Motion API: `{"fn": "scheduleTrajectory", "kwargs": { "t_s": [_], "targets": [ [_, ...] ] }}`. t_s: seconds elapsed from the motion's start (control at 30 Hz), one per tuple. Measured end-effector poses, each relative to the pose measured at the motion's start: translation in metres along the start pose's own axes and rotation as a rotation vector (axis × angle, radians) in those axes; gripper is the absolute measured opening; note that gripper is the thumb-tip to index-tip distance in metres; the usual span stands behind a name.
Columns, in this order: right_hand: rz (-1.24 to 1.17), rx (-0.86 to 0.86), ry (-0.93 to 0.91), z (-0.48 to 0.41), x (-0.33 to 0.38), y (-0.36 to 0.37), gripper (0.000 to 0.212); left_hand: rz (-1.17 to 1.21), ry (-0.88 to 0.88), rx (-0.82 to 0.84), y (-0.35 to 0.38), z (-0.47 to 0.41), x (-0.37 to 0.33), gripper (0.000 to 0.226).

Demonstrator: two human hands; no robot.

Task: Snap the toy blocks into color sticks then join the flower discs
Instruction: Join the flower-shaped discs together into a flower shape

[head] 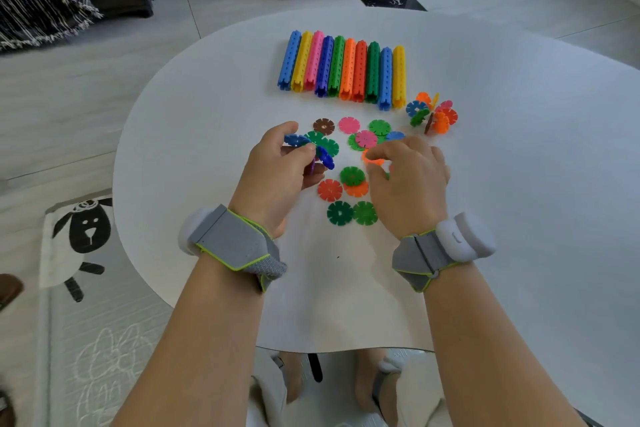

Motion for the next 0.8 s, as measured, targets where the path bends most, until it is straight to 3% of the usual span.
{"fn": "scheduleTrajectory", "kwargs": {
  "t_s": [0.6, 0.8],
  "targets": [
    [0.058, -0.037, 0.077, -0.030, -0.008, 0.002, 0.040, -0.032, 0.005, 0.049, 0.030, -0.013, 0.000, 0.033],
    [0.011, -0.020, 0.128, -0.040, -0.004, 0.008, 0.035, -0.051, -0.007, 0.044, 0.030, -0.018, 0.002, 0.036]
  ]
}}
Point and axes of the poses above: each hand's wrist, its own z-axis away from the middle knuckle, its own y-axis out of the palm, x = y × z, the point moved 7 cm from there along -z, towards the middle knuckle, and after that the axes turned 3 degrees about x, right-handed, at the moved point
